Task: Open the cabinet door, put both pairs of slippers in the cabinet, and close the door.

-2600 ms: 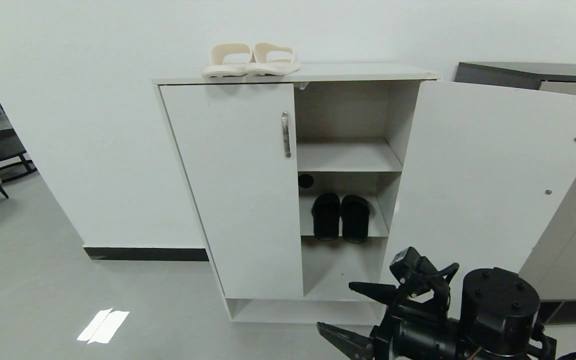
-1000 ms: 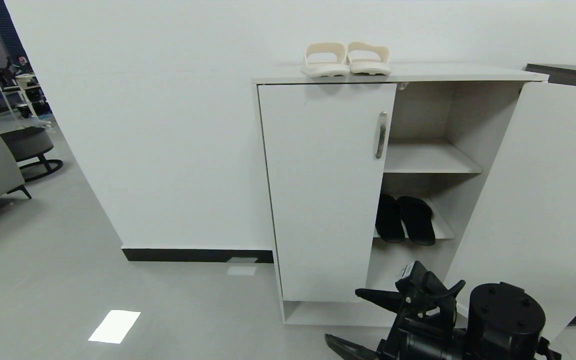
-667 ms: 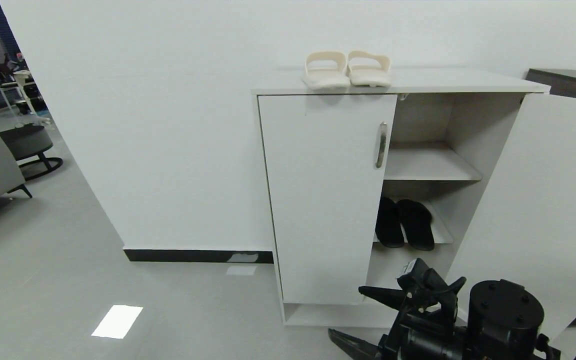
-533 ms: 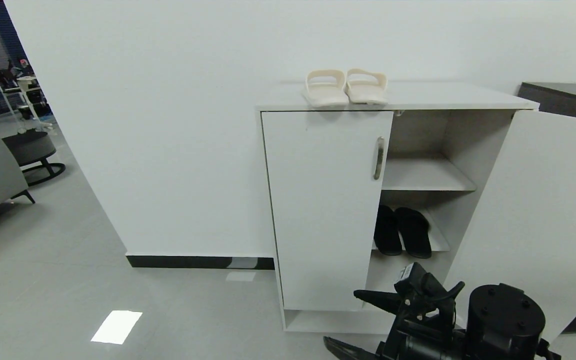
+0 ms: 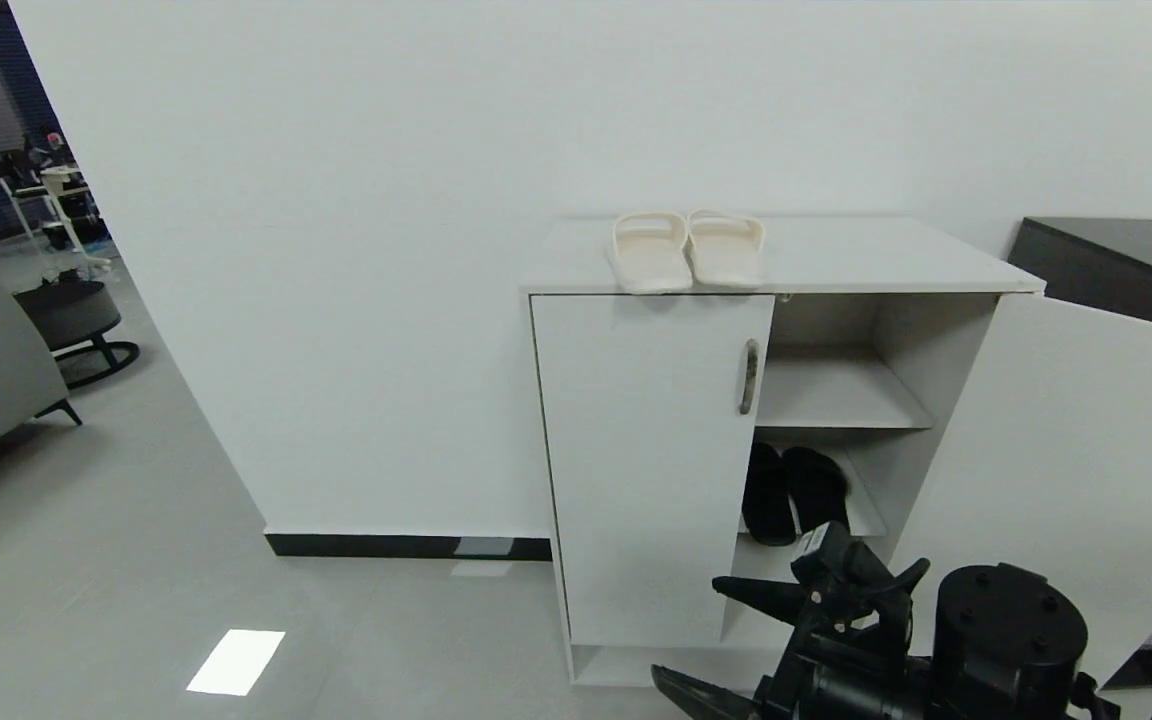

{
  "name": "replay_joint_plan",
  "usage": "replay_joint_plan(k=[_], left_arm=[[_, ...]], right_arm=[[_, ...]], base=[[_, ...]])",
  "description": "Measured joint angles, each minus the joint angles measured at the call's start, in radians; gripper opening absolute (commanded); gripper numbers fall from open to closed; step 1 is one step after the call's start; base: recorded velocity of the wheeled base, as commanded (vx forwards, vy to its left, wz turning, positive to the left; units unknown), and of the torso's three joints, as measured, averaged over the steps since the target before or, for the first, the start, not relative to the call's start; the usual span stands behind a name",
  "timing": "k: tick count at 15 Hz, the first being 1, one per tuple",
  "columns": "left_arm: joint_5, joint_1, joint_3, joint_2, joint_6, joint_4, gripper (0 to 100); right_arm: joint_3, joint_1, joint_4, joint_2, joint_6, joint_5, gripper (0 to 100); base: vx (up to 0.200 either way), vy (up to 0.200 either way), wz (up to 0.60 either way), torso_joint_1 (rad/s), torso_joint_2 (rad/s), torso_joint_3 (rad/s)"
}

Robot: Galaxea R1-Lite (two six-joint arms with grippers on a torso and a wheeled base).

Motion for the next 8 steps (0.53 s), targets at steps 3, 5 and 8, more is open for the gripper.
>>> replay_joint_plan(k=[3,5,8], left_arm=[[0.000,0.000,0.000,0.000,0.000,0.000,0],[0.000,0.000,0.000,0.000,0.000,0.000,0],[0.000,0.000,0.000,0.000,0.000,0.000,0]], right_arm=[[0.000,0.000,-0.001,0.000,0.000,0.000,100],[0.000,-0.001,-0.001,0.000,-0.002,-0.001,100],[0.004,-0.001,0.001,0.000,-0.003,-0.003,100]], base=[[0.000,0.000,0.00,0.212,-0.50,-0.279],[0.000,0.000,0.00,0.220,-0.51,-0.278],[0.000,0.000,0.00,0.235,-0.52,-0.281]])
